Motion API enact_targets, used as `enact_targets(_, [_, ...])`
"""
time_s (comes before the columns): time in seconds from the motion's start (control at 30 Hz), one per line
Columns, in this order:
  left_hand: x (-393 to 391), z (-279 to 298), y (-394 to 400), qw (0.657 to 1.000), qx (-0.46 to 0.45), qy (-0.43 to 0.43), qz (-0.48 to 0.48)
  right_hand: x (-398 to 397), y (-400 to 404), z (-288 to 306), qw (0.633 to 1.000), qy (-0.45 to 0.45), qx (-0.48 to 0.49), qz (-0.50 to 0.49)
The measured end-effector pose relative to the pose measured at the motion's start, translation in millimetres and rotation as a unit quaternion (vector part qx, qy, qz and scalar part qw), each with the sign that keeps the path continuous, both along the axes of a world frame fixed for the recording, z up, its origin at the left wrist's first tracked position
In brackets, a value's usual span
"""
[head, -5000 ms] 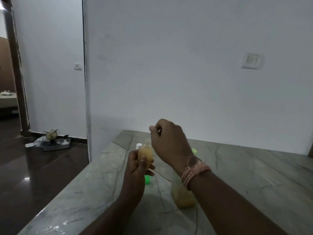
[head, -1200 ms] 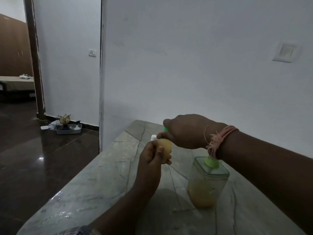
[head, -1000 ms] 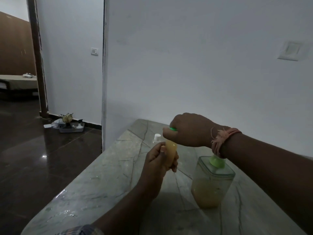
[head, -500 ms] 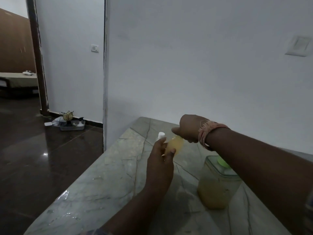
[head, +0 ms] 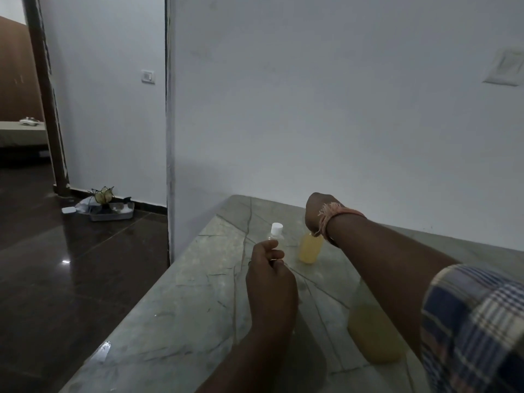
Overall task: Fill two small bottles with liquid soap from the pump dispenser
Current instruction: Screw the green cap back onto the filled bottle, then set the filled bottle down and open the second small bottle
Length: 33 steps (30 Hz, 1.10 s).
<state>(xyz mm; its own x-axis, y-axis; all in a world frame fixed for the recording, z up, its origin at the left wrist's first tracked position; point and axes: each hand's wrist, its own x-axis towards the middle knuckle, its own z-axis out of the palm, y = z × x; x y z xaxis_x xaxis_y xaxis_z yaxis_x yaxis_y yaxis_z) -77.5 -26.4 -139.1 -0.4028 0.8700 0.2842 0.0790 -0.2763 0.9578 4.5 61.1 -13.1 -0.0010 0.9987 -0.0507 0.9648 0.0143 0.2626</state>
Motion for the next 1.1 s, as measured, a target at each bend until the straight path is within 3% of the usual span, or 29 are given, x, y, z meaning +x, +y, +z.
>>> enact_targets(0.17, [1.5, 0.0, 0.7, 1.000, -0.003, -0.006, -0.006, -0.8, 3.6, -3.5, 0.998, -0.050, 0.018, 0.021])
enact_targets(0.43, [-0.3, -1.7, 2.9, 1.000, -0.010, -0.008, -0.001, -3.0, -2.1, 3.1, 0.990, 0.138, 0.036, -0.019])
enact_targets(0.53, [-1.2, -1.5, 3.8, 1.000, -0.011, -0.010, 0.008, -6.4, -1.5, 0.3, 0.985, 0.156, 0.073, -0.034])
enact_targets(0.63, [-2.2, -2.1, 5.3, 1.000, -0.010, -0.013, 0.014, -19.5, -7.3, -1.3, 0.976, 0.164, 0.146, 0.012])
enact_targets(0.83, [-4.4, 0.3, 5.2, 0.999, -0.004, -0.007, 0.054, -48.3, -26.5, -26.8, 0.967, 0.219, 0.073, 0.112])
enact_targets(1.0, [-7.5, -2.2, 5.2, 0.997, -0.016, -0.011, 0.068, -43.9, -38.3, -47.3, 0.946, 0.268, 0.148, 0.107])
enact_targets(1.1, [-6.3, -4.2, 8.4, 0.995, 0.006, 0.053, 0.089, -38.8, -52.4, -38.3, 0.935, 0.288, 0.177, 0.107])
